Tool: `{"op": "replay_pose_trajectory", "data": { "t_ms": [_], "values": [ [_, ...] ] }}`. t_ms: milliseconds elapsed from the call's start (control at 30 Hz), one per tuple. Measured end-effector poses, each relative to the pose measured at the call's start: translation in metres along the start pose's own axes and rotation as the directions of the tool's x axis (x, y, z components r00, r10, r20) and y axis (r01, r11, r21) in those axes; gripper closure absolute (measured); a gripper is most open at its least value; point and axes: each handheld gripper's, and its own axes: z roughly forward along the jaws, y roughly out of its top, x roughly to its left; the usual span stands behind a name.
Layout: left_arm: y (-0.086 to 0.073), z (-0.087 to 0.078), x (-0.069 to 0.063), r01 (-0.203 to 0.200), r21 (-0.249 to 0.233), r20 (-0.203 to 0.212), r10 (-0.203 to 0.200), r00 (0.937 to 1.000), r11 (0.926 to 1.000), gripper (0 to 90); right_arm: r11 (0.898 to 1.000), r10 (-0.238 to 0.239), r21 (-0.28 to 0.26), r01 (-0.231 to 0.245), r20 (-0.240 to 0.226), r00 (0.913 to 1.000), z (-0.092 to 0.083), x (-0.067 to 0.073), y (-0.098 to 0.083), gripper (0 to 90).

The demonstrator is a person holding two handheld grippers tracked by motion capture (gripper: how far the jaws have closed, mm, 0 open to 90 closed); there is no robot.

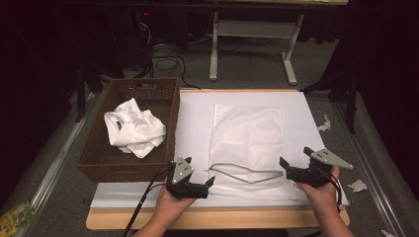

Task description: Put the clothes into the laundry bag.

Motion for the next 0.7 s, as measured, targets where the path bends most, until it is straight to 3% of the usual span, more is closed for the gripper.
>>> {"op": "replay_pose_trajectory", "data": {
  "t_ms": [200, 300, 467, 533, 700],
  "values": [
    [0.001, 0.003, -0.001, -0.002, 0.008, 0.008, 0.002, 1.0000, 1.0000, 4.0, 1.000, -0.011, -0.014, 0.011, -0.001, 0.9999, -0.004, 0.000, 0.000, 0.3],
    [0.002, 0.007, -0.002, -0.021, 0.021, 0.001, 0.021, 0.9998, 0.9996, 5.0, 1.000, -0.005, -0.007, 0.005, -0.003, 1.0000, -0.003, -0.003, -0.001, 0.3],
    [0.004, 0.014, -0.002, -0.013, 0.039, 0.008, 0.013, 0.9999, 0.9991, 6.1, 1.000, 0.007, 0.012, -0.007, -0.030, 0.9995, -0.002, -0.006, -0.005, 0.3],
    [0.005, 0.016, -0.003, -0.009, 0.034, 0.004, 0.009, 1.0000, 0.9994, 10.8, 1.000, -0.008, 0.024, 0.008, -0.016, 0.9998, -0.004, -0.006, -0.008, 0.3],
    [0.003, 0.021, -0.004, 0.014, 0.050, 0.038, -0.016, 0.9991, 0.9986, 11.2, 1.000, -0.003, 0.011, 0.003, 0.011, 0.9999, -0.011, -0.008, -0.008, 0.5]
  ]
}}
